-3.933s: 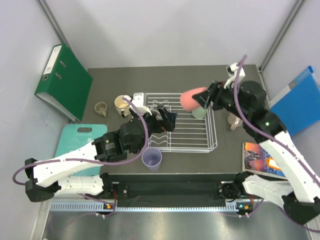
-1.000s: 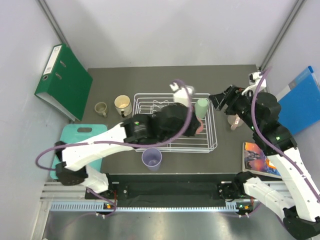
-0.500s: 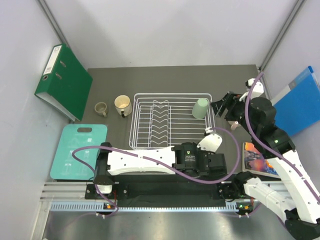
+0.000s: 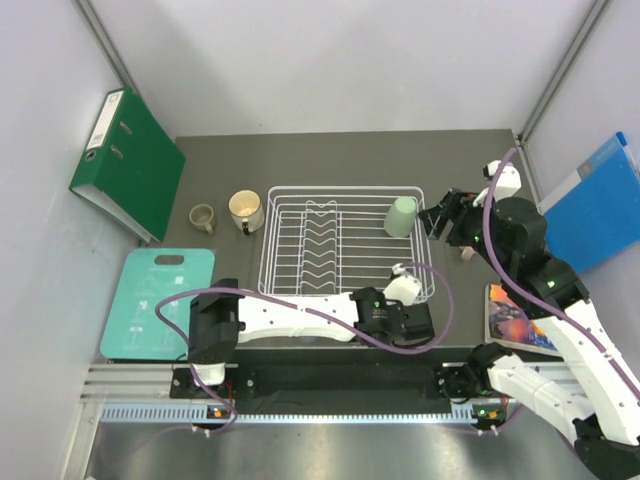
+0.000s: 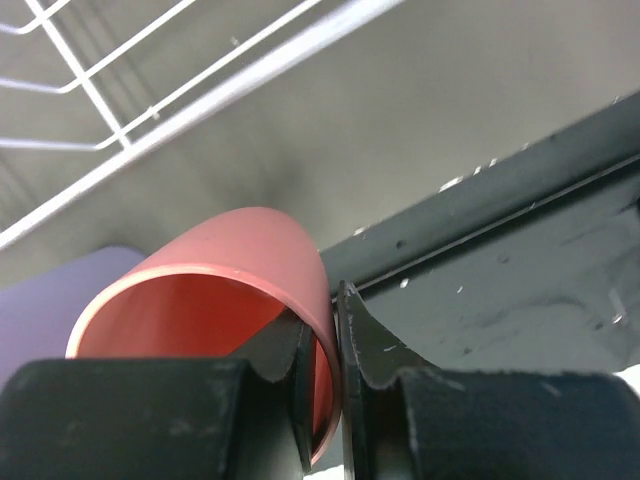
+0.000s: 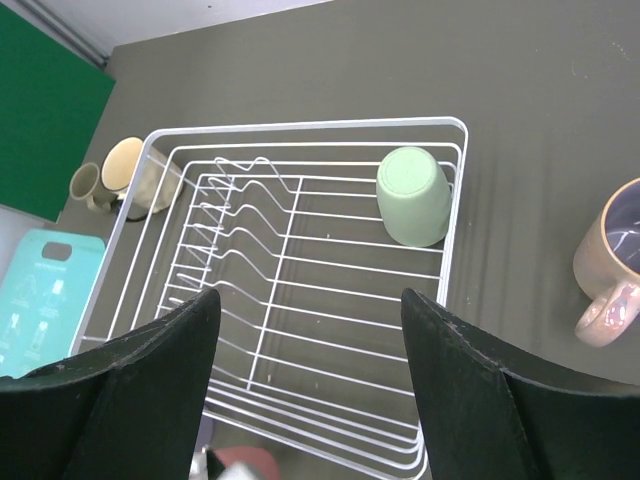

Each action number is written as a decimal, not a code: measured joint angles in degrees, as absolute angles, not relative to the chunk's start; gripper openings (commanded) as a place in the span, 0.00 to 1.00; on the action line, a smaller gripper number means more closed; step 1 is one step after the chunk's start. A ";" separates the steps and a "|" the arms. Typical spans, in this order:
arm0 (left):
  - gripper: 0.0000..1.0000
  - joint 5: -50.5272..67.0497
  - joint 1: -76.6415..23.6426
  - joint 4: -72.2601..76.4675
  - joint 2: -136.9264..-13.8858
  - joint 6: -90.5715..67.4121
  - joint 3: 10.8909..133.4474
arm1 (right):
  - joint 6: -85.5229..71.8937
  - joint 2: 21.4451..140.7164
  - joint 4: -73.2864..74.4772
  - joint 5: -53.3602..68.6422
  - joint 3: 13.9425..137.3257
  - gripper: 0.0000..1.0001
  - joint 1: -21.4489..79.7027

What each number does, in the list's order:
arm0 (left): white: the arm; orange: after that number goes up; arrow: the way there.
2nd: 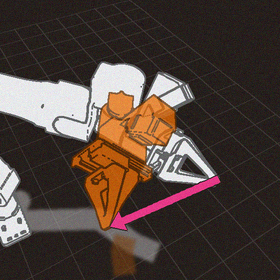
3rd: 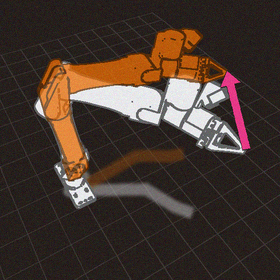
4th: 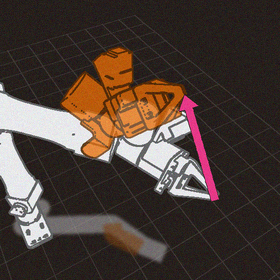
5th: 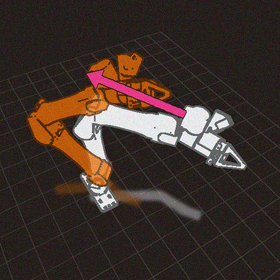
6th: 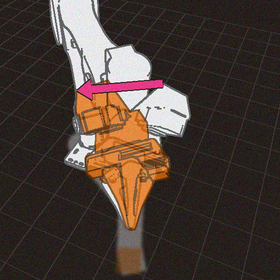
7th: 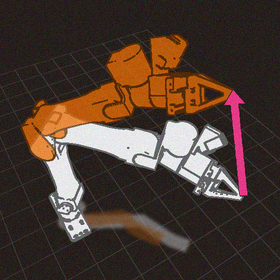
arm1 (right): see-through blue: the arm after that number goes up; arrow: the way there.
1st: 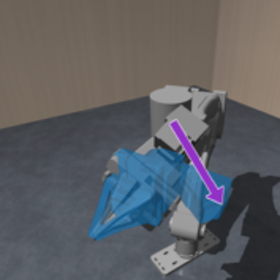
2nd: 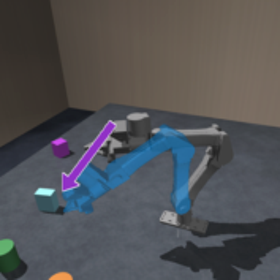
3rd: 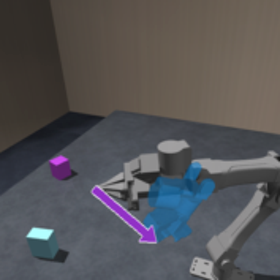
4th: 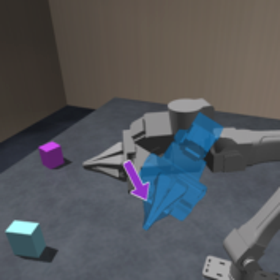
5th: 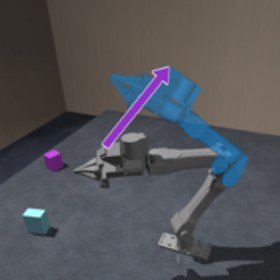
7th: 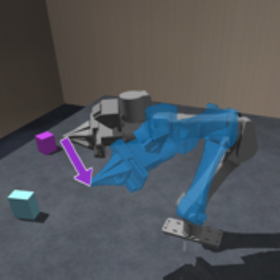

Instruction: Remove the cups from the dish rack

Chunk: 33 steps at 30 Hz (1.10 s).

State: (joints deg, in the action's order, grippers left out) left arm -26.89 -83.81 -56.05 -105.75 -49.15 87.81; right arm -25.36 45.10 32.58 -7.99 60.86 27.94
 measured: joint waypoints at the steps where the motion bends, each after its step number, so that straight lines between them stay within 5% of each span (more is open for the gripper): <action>1: 0.00 -26.28 -83.11 -54.94 -105.73 -49.10 87.33 | -25.19 45.12 32.64 -8.14 60.88 0.72 28.12; 33: 0.00 -14.44 -75.81 -42.44 -104.12 -48.47 82.59 | -22.17 46.92 32.62 -11.94 61.32 0.73 29.17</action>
State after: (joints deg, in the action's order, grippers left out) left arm -14.44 -75.81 -42.44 -104.12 -48.47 82.59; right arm -22.17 46.92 32.62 -11.94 61.32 29.17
